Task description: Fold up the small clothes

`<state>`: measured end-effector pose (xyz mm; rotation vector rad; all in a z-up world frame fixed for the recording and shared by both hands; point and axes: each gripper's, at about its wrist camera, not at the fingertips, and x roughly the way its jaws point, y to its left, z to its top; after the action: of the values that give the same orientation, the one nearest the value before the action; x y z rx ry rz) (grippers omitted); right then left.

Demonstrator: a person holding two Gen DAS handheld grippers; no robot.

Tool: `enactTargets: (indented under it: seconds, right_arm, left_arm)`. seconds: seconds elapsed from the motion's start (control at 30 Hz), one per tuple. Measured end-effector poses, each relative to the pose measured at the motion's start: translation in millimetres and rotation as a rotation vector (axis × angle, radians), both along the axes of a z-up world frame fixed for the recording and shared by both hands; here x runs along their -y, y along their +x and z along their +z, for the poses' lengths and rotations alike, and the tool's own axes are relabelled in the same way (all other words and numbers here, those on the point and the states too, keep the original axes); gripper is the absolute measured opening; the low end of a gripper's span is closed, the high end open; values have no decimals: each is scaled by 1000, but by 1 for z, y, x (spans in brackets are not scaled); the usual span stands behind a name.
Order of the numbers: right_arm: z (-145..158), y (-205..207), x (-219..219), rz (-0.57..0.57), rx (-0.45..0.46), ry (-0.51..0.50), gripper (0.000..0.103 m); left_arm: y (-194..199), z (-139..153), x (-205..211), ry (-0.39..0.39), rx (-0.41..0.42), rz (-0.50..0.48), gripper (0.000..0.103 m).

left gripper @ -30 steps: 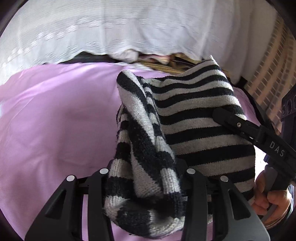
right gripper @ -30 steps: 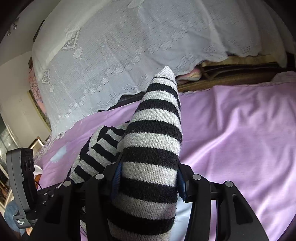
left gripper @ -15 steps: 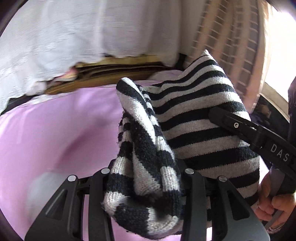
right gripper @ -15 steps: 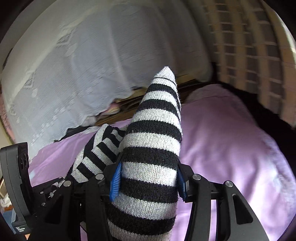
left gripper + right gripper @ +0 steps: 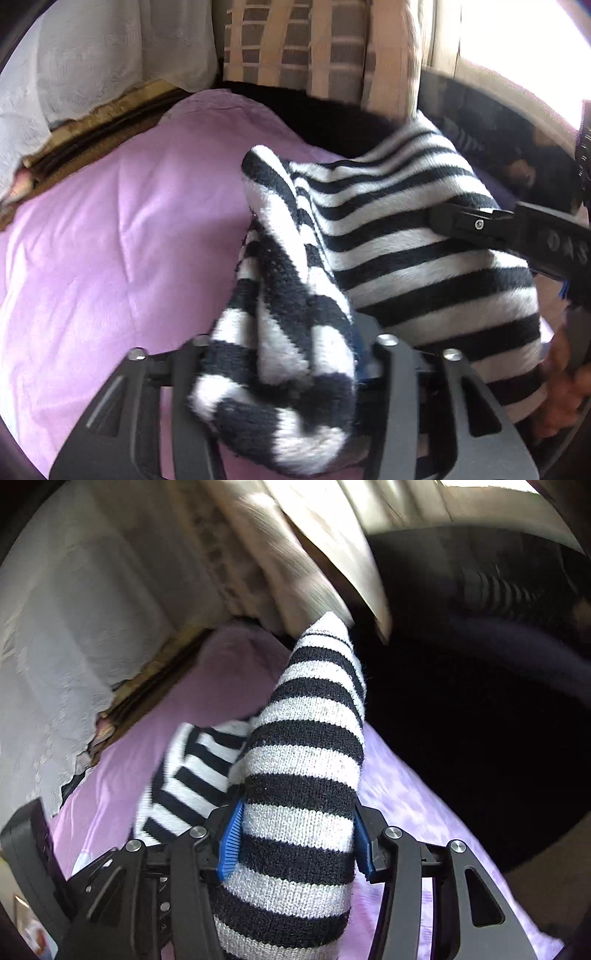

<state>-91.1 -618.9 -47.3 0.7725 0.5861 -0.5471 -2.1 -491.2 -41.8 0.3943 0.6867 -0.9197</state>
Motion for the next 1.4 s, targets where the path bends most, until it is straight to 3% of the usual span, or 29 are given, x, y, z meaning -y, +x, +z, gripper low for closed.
enactTargets:
  seconds: [0.1,0.27,0.37,0.53,0.63,0.83,0.97,1.23,1.4]
  right_arm:
    - [-7,2,2,-5,6,40,57]
    - [-9,2,1,-34,-23,32,73]
    - [6,-14,-10,-68,27,-61,73]
    - [34,-35,-45,-85,38,-264,73]
    - [45,-44,-66,-64,19,-305,73]
    - [57,-66,-109,-75,9,-346,87]
    - [66,-81,-124,-138,-14,-449,90]
    - [74,-88,-136,-87,-8,-432,90]
    - [70,-104,-135,-132,0,-413,92]
  left_arm:
    - [-6,-3,-7,-2,41,4,61]
    - [9,-4,-30,-41,-60,39,80]
    - [6,0,-53,-88,-107,35,80]
    - [-20,11,-72,-97,20,26,81]
    - [-28,15,-84,-111,32,22,81]
    - [-30,25,-97,-121,15,37,82]
    - [-35,28,-103,-115,35,51,86]
    - [-51,32,-101,-100,70,24,87]
    - [-60,34,-101,-96,93,19,90]
